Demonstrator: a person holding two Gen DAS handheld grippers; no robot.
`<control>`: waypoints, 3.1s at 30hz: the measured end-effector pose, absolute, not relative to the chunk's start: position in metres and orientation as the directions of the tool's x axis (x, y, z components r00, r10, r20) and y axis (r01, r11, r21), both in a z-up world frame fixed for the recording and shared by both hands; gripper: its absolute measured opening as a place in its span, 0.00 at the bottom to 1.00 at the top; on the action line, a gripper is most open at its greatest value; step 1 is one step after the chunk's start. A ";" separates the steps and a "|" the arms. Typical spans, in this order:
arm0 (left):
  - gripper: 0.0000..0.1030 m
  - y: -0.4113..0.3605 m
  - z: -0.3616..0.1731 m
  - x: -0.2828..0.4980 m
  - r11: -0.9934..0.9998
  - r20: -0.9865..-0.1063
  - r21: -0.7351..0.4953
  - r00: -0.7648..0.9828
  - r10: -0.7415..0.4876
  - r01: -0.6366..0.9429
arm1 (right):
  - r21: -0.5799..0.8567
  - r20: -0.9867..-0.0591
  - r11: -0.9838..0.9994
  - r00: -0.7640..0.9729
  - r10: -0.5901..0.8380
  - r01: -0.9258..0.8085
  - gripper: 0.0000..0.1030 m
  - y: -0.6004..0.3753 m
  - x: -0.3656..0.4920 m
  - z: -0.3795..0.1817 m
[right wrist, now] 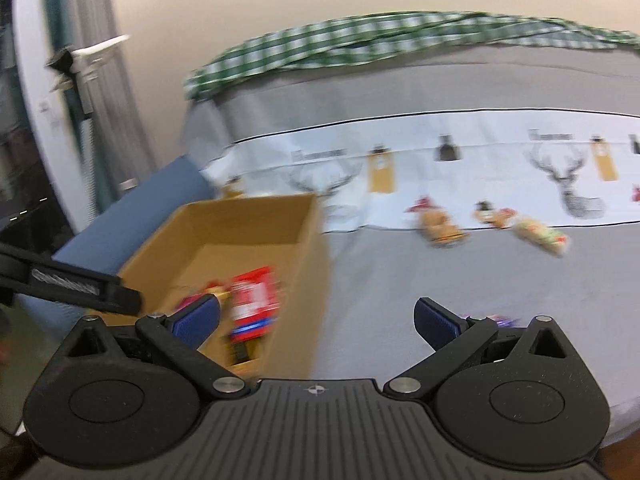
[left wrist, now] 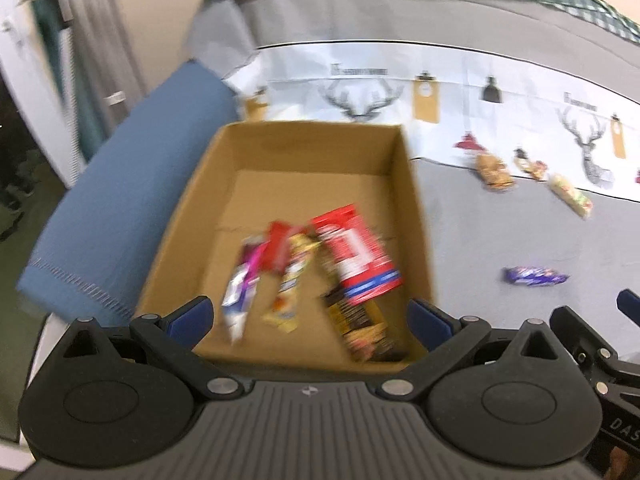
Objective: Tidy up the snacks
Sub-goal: 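Grasp the green-labelled puff bag with the right tool while the left tool grasps the cracker bag, then carry the puff bag and cracker bag over the box with both tools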
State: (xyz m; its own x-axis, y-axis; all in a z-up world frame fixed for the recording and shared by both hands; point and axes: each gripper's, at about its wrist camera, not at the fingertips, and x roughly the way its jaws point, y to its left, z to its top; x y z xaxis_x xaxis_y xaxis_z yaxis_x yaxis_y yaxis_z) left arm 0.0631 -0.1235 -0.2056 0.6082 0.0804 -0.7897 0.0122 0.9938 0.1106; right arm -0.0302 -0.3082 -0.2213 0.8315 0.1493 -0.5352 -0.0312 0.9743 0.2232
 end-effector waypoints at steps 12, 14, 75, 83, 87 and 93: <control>1.00 -0.283 -0.255 0.249 0.989 -0.858 -0.068 0.498 -0.125 0.131 | 0.128 -0.568 0.952 0.807 -0.160 0.279 0.99 -0.486 0.054 -0.273; 1.00 -0.311 -0.278 0.285 0.986 -0.876 -0.103 0.457 -0.153 0.134 | 0.117 -0.585 0.948 0.791 -0.176 0.297 0.99 -0.516 0.080 -0.290; 0.49 -0.212 -0.202 0.117 0.960 -0.817 0.011 0.556 -0.152 0.279 | 0.197 -0.480 0.970 0.877 -0.033 0.144 0.37 -0.452 0.029 -0.230; 0.49 -0.121 -0.181 0.028 0.978 -0.774 0.036 0.625 -0.103 0.206 | 0.247 -0.490 0.968 0.856 0.164 -0.044 0.37 -0.352 -0.043 -0.202; 0.49 -0.085 -0.175 -0.011 0.987 -0.746 0.015 0.659 -0.097 0.163 | 0.218 -0.489 0.966 0.841 0.231 -0.139 0.37 -0.305 -0.074 -0.190; 0.49 -0.055 -0.176 -0.060 0.990 -0.728 -0.026 0.676 -0.114 0.139 | 0.167 -0.504 0.954 0.810 0.301 -0.251 0.37 -0.253 -0.103 -0.180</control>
State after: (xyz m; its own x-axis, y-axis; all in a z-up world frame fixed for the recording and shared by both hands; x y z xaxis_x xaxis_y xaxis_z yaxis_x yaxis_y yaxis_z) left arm -0.0596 -0.0553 -0.1759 0.6763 -0.1143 -0.7277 0.1394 0.9899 -0.0259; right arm -0.1034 -0.2525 -0.1796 0.8096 0.3008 -0.5040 -0.2505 0.9536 0.1668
